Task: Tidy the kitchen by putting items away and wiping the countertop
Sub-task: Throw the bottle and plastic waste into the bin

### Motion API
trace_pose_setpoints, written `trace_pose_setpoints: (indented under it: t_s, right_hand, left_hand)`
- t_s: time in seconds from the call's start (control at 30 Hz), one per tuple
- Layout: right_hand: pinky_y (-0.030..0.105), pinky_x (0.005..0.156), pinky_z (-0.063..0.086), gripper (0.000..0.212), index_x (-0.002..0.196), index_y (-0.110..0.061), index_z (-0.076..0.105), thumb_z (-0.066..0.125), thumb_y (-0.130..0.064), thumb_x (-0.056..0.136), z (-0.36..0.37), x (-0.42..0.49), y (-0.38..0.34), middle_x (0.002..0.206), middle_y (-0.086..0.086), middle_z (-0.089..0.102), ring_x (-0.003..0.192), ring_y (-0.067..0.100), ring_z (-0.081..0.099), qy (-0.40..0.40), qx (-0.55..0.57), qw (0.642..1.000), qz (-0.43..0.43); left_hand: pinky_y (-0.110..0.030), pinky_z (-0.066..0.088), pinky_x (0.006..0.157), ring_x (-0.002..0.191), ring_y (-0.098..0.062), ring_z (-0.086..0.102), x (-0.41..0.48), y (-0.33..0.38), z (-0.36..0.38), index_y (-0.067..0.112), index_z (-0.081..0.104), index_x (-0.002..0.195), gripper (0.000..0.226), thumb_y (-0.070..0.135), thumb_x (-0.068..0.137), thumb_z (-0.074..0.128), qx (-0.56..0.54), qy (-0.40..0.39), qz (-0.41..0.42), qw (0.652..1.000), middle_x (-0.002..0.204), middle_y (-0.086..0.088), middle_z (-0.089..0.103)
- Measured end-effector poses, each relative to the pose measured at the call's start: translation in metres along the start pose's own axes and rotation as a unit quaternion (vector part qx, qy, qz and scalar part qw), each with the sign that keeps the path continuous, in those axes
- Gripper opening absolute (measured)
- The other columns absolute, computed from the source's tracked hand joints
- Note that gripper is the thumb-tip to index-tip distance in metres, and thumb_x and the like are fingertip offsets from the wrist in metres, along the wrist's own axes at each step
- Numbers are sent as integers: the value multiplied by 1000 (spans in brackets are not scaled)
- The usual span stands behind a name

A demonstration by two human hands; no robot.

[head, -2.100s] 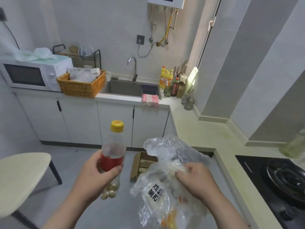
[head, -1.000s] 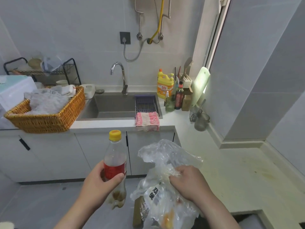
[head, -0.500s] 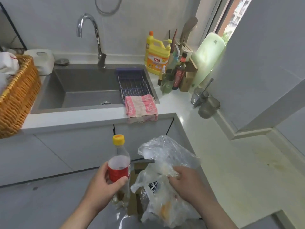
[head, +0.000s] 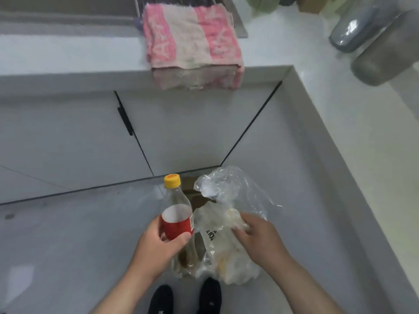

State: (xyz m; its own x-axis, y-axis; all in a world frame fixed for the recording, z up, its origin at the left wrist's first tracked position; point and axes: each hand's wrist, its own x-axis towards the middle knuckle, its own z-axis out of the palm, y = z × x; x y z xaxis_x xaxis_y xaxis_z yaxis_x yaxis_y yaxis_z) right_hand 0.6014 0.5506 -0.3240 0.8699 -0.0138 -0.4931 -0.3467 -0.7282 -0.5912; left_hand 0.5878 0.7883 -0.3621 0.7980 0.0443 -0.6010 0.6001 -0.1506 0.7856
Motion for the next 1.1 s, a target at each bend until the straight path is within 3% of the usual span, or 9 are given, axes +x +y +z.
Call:
trace_pose_setpoints:
  t_s: [0.2,0.33,0.47,0.6,0.67,0.73,0.87,1.03,1.1]
  right_hand:
    - [5,66,44,21,96,-47,62,67,-28,90,89,85,107,86,-25,67,81,-8,64,8,51,997,50]
    - [4,64,42,22,106,-36,63,67,-21,91,147,126,164,94,-19,66,83,-9,61,15,83,992,90]
    - [3,61,44,29,90,-44,61,68,-16,91,186,167,207,85,-22,65,80,-9,62,6,112,988,108]
    - [23,75,57,36,125,-30,65,68,-21,90,216,203,244,99,-16,70,93,7,67,6,129,982,140]
    - [18,73,51,40,130,-30,61,67,-20,92,227,215,258,102,-16,66,98,8,63,4,138,979,149]
    - [15,69,47,31,120,-33,65,65,-18,93,236,223,271,99,-17,66,92,3,62,2,148,976,161]
    - [26,75,55,24,84,-46,62,66,-24,91,255,237,294,90,-15,69,88,5,63,-3,153,971,186]
    - [31,80,54,23,81,-42,57,63,-24,94,276,245,309,90,-15,64,89,7,60,-7,163,968,190]
    - [35,86,53,15,92,-40,60,62,-25,95,284,246,316,96,-12,64,94,9,59,-10,160,969,190]
  left_hand:
    - [-20,47,72,97,-8,63,104,-105,50,27,59,117,46,27,76,82,15,17,-47,999,106,9,68]
    - [-26,50,78,96,-7,64,164,-162,78,29,60,112,37,29,79,78,21,18,-60,998,104,10,68]
    - [-35,54,86,95,-7,66,209,-213,102,33,58,110,34,32,81,76,27,-15,-83,996,102,13,68]
    - [-30,50,84,96,-6,62,241,-251,122,33,54,117,35,35,86,71,42,-50,-113,991,101,16,65]
    - [-31,47,86,94,-5,59,254,-264,132,36,53,112,30,37,86,69,62,-65,-135,987,97,18,62]
    - [-31,47,85,96,-9,59,265,-273,141,31,53,119,37,39,87,68,92,-73,-149,982,100,14,62]
    - [-23,44,59,78,-11,62,278,-282,161,19,44,122,39,37,92,62,114,-33,-150,982,92,3,61]
    - [-22,39,57,78,-10,55,292,-298,182,13,44,126,37,31,96,56,69,25,-185,980,94,2,56]
    - [-24,46,68,84,-12,57,298,-308,187,14,44,131,38,27,97,55,80,29,-176,981,104,-1,59]
